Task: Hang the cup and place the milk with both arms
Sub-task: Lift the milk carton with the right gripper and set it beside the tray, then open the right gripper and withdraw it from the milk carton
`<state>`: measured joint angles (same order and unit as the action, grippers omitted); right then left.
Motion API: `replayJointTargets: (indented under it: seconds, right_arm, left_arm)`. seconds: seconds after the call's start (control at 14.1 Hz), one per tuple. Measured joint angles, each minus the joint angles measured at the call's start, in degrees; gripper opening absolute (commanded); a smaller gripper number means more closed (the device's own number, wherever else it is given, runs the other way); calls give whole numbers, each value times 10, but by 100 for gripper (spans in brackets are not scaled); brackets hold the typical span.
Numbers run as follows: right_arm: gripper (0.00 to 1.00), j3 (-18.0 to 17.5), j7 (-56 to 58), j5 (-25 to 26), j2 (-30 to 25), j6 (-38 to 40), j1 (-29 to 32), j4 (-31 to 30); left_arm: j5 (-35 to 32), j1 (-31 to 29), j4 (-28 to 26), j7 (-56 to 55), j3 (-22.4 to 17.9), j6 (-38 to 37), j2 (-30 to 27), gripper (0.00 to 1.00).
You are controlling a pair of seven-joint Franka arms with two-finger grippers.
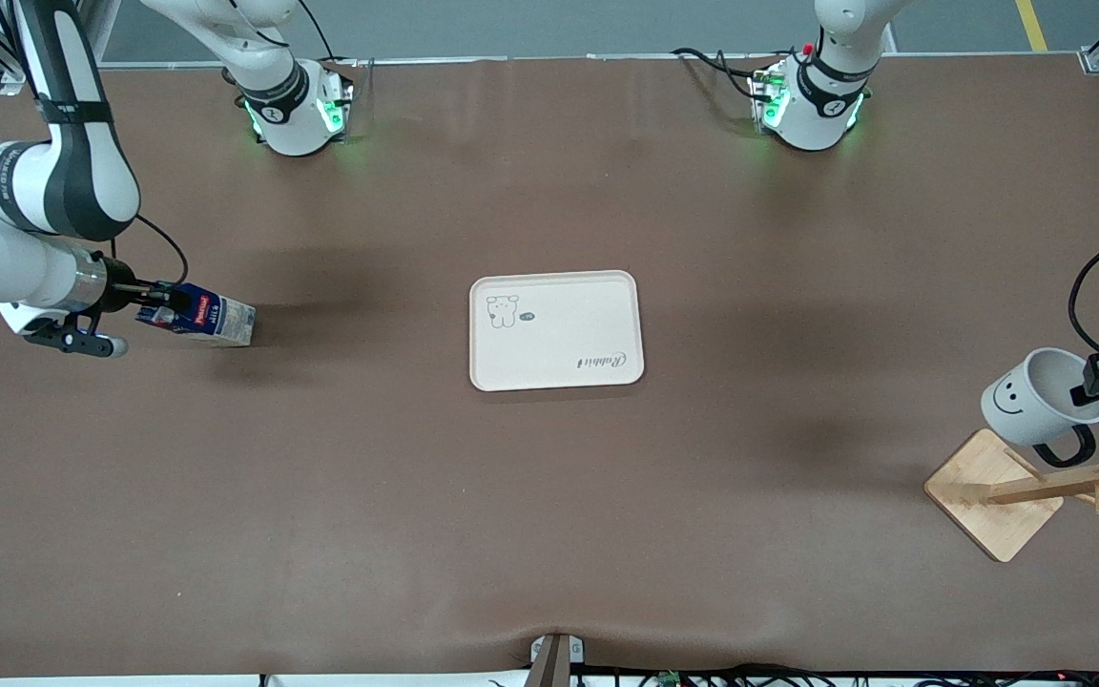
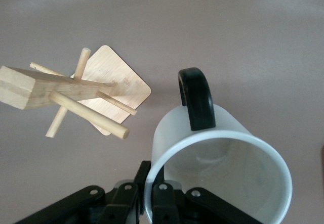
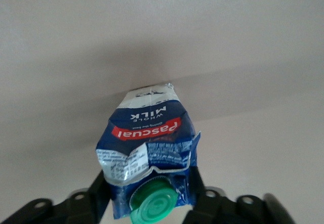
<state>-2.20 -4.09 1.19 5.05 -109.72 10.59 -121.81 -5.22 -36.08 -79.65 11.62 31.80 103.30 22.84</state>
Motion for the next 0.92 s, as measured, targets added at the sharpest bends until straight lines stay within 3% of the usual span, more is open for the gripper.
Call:
replayJointTargets:
  seconds: [0.28,0.64,0.92]
  right_arm:
    - [100,-6,0,0,0,134,-2,75]
    - [100,-12,-34,0,7,229,-22,162]
    - [100,-9,-45,-4,38,247,-25,281]
  left_arm:
    - [19,-8,0,15,0,-11,0,0]
    - [26,-24,0,18,0,-32,0,0]
    - [26,-32,0,30,0,-35,0,0]
